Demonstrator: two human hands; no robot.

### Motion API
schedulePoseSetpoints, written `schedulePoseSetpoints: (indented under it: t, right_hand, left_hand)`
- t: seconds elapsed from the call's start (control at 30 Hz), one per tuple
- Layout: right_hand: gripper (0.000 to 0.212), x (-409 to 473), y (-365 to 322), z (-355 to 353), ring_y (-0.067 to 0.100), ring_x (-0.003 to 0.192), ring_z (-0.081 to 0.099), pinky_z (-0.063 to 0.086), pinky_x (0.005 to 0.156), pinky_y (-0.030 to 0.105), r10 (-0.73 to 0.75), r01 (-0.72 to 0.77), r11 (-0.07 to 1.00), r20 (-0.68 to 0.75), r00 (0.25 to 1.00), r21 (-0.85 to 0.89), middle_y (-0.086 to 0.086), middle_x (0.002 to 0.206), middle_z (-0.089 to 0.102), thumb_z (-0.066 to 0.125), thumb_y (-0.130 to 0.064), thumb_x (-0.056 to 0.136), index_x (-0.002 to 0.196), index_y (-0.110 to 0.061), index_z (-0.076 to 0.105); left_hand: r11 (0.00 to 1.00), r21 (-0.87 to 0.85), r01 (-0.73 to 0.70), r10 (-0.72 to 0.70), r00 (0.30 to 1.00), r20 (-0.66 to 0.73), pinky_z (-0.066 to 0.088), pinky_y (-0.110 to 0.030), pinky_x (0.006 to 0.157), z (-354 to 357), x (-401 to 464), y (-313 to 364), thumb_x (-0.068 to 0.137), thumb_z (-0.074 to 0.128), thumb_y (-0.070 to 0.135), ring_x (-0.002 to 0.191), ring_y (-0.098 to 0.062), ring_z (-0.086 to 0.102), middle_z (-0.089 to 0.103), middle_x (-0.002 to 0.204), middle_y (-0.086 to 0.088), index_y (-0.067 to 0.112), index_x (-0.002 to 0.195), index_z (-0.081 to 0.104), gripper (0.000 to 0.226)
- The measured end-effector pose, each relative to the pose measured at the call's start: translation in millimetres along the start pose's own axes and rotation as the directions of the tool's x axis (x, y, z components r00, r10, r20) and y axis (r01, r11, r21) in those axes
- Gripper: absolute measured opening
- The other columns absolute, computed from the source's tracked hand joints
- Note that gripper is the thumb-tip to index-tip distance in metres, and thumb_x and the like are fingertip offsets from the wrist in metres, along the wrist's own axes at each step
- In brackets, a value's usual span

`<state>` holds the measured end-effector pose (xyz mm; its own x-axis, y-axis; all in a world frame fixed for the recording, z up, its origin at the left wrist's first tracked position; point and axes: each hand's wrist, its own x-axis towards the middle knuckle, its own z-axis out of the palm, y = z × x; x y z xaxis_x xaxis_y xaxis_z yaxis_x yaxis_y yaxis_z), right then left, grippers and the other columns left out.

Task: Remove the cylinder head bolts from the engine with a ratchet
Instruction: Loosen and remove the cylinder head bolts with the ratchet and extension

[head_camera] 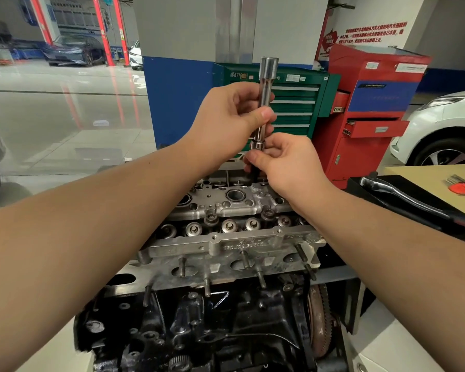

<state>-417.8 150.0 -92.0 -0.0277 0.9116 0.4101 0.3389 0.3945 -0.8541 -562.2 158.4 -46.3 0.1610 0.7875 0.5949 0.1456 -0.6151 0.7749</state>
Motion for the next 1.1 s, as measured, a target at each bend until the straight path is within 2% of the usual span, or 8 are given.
schedulePoseSetpoints:
  t: [0.2,0.27,0.4,0.57,0.67,0.87,1.0,1.1]
  right_hand:
    - [0.014,-2,-9,-10,0.019,0.074,0.07,0.056,0.079,0.038,0.04,-0.042,0.999,0.057,0.998,0.029,0.009,0.076,0.075,0.077,-0.025,0.09,0.081,-0.015,0.076]
    - [0.017,4,-23,-25,0.014,0.081,0.074,0.054,0.082,0.032,0.082,-0.087,0.989,0.047,0.996,0.122,-0.001,0.084,0.078,0.072,-0.031,0.093,0.079,-0.023,0.077]
    - [0.017,34,-67,-49,0.02,0.107,0.073,0.055,0.1,0.041,-0.036,0.022,0.961,0.044,0.998,0.274,0.007,0.115,0.076,0.055,-0.025,0.105,0.104,-0.023,0.072]
    - [0.029,49,-89,-42,0.026,0.11,0.072,0.06,0.082,0.035,-0.109,0.047,0.972,0.263,0.958,0.231,0.014,0.117,0.074,0.039,-0.016,0.111,0.134,-0.01,0.057]
    - [0.024,49,-86,-40,0.033,0.099,0.074,0.061,0.091,0.046,-0.111,0.05,0.968,0.236,0.965,0.247,0.019,0.104,0.073,0.041,-0.011,0.11,0.123,-0.006,0.062]
    - [0.016,47,-85,-34,0.032,0.078,0.075,0.064,0.077,0.046,-0.116,0.084,0.963,0.114,0.987,0.257,0.017,0.087,0.072,0.052,-0.009,0.106,0.111,-0.006,0.067]
    - [0.013,41,-83,-26,0.027,0.069,0.07,0.064,0.074,0.048,-0.074,0.08,0.955,-0.035,0.997,0.285,0.014,0.079,0.07,0.056,-0.009,0.104,0.096,-0.011,0.067]
    - [0.012,32,-85,-19,0.022,0.072,0.072,0.063,0.08,0.05,-0.085,0.106,0.964,-0.094,0.992,0.244,0.009,0.081,0.072,0.059,-0.015,0.103,0.098,-0.017,0.068]
  left_hand:
    - [0.994,-0.104,0.039,-0.036,0.999,0.032,0.062,-0.048,0.093,-2,-1,-5,0.102,0.063,0.002,0.095,-0.033,0.076,0.075,0.105,-0.02,0.001,0.129,0.064,0.027]
    - [0.99,-0.127,0.057,-0.053,0.998,0.037,0.06,-0.052,0.098,-1,-2,-8,0.103,0.063,0.006,0.105,-0.038,0.074,0.074,0.11,-0.022,0.005,0.13,0.065,0.027]
    - [0.96,-0.238,0.15,-0.13,0.987,0.098,0.062,-0.049,0.091,1,-2,-11,0.106,0.058,0.011,0.096,-0.031,0.074,0.074,0.099,-0.008,0.013,0.126,0.064,0.021]
    - [0.892,-0.32,0.32,-0.284,0.946,0.154,0.057,-0.046,0.078,17,-5,-5,0.099,0.056,0.006,0.078,-0.024,0.065,0.068,0.082,-0.009,0.012,0.108,0.061,0.013]
    - [0.916,-0.237,0.322,-0.322,0.946,0.043,0.049,-0.03,0.064,35,-7,-2,0.102,0.057,0.02,0.062,-0.014,0.055,0.056,0.068,-0.003,0.016,0.101,0.055,0.005]
    - [0.929,-0.218,0.299,-0.344,0.915,-0.213,0.03,-0.035,0.051,58,1,7,0.085,0.059,0.022,0.059,-0.025,0.035,0.035,0.056,-0.006,0.017,0.067,0.044,0.024]
    - [0.911,-0.223,0.347,-0.379,0.917,-0.125,0.029,-0.025,0.042,57,6,6,0.071,0.049,0.018,0.039,-0.019,0.031,0.033,0.046,-0.002,0.017,0.062,0.04,0.013]
    - [0.889,-0.253,0.381,-0.384,0.922,0.039,0.034,-0.026,0.044,46,3,2,0.075,0.049,0.014,0.04,-0.018,0.03,0.035,0.049,-0.002,0.016,0.068,0.042,0.01]
